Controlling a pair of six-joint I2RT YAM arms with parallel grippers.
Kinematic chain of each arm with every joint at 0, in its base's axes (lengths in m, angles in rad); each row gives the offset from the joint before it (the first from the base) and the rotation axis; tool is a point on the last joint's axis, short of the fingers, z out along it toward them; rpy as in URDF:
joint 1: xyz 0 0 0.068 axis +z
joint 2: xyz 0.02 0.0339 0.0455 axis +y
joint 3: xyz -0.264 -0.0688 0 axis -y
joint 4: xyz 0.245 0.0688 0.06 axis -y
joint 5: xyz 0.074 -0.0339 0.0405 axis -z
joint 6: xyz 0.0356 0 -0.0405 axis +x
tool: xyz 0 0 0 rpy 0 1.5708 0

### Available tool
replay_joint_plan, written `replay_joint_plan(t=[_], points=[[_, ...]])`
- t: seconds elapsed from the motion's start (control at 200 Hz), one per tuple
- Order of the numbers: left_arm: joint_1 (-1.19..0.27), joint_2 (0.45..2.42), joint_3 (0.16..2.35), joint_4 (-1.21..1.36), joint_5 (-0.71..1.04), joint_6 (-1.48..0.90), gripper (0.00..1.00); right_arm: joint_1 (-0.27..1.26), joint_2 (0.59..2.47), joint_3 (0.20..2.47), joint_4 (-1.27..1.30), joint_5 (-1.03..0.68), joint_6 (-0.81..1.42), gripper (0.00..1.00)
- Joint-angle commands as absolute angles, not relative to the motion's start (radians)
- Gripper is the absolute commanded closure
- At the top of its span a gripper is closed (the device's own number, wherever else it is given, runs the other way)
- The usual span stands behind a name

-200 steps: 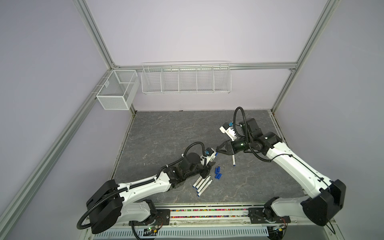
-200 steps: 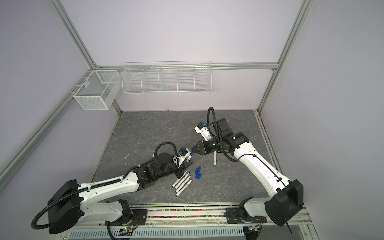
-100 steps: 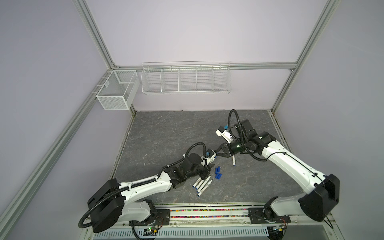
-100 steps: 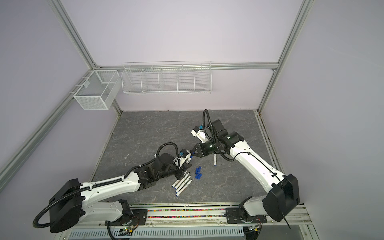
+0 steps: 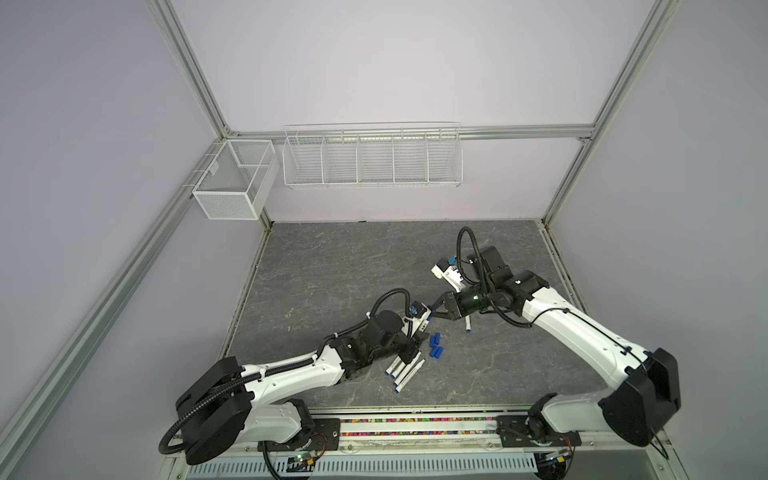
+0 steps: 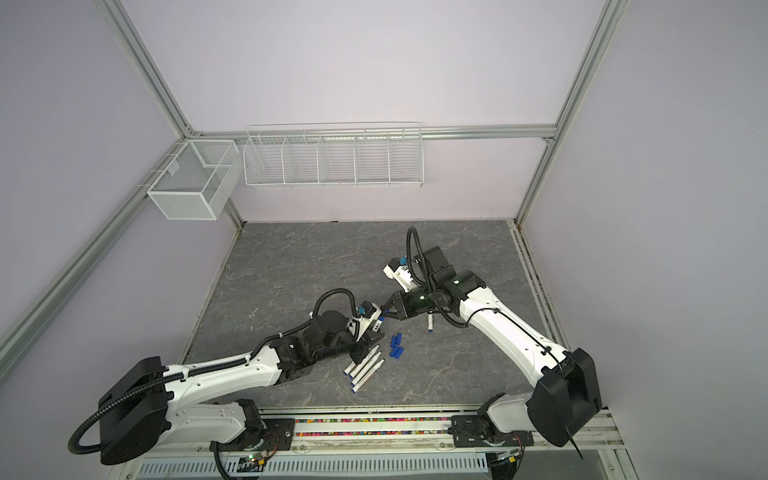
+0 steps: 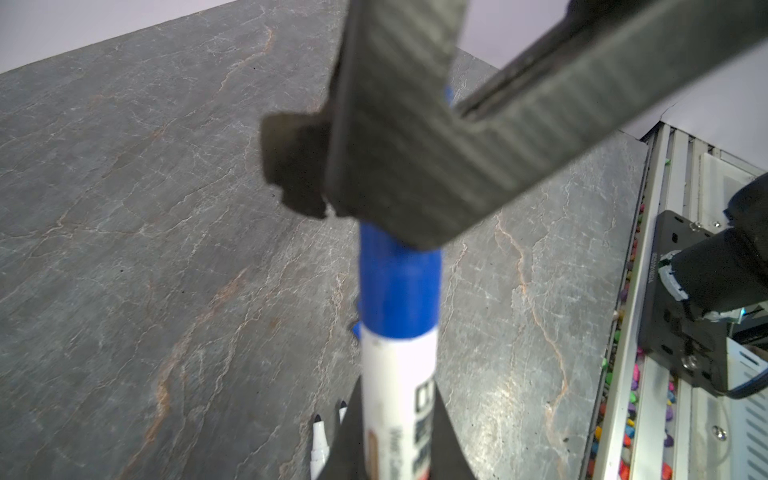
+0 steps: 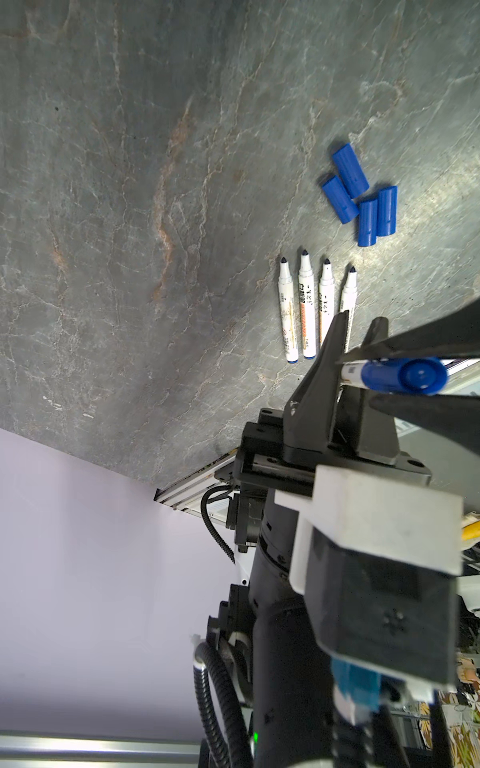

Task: Insert the pens into the pen caps

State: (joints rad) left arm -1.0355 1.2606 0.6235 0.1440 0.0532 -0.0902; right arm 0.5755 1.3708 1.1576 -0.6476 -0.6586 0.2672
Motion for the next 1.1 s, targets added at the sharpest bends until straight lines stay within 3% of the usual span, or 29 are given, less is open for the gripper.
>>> replay_joint_plan(t=[0.0,0.45,0.57,0.695,0.765,0.925,1.095], points=[[-1.037,1.254,0.711,0.423,0.069,-0.093,1.00,0.607,1.368,1.107,-0.709,-0.797,0.304,0.90],[-1.035,1.269,0.777,0.474,0.090,-0.101,1.00,0.604,1.333,1.027,-0.687,-0.706,0.331,0.89],[-1.037,1.311,0.765,0.417,0.137,-0.092,1.00,0.563,1.262,1.044,-0.589,-0.646,0.381,0.83],[-1.043,1.351,0.694,0.490,0.149,-0.173,1.00,0.541,1.184,1.075,-0.526,-0.507,0.405,0.58],[-1.046,1.374,0.651,0.546,0.147,-0.216,1.00,0.532,1.138,1.078,-0.491,-0.441,0.407,0.51],[-1.048,1.403,0.595,0.632,0.129,-0.280,1.00,0.526,1.092,1.085,-0.460,-0.368,0.400,0.51],[-1.048,1.417,0.585,0.688,0.120,-0.303,1.00,0.527,1.128,1.104,-0.471,-0.418,0.399,0.54]])
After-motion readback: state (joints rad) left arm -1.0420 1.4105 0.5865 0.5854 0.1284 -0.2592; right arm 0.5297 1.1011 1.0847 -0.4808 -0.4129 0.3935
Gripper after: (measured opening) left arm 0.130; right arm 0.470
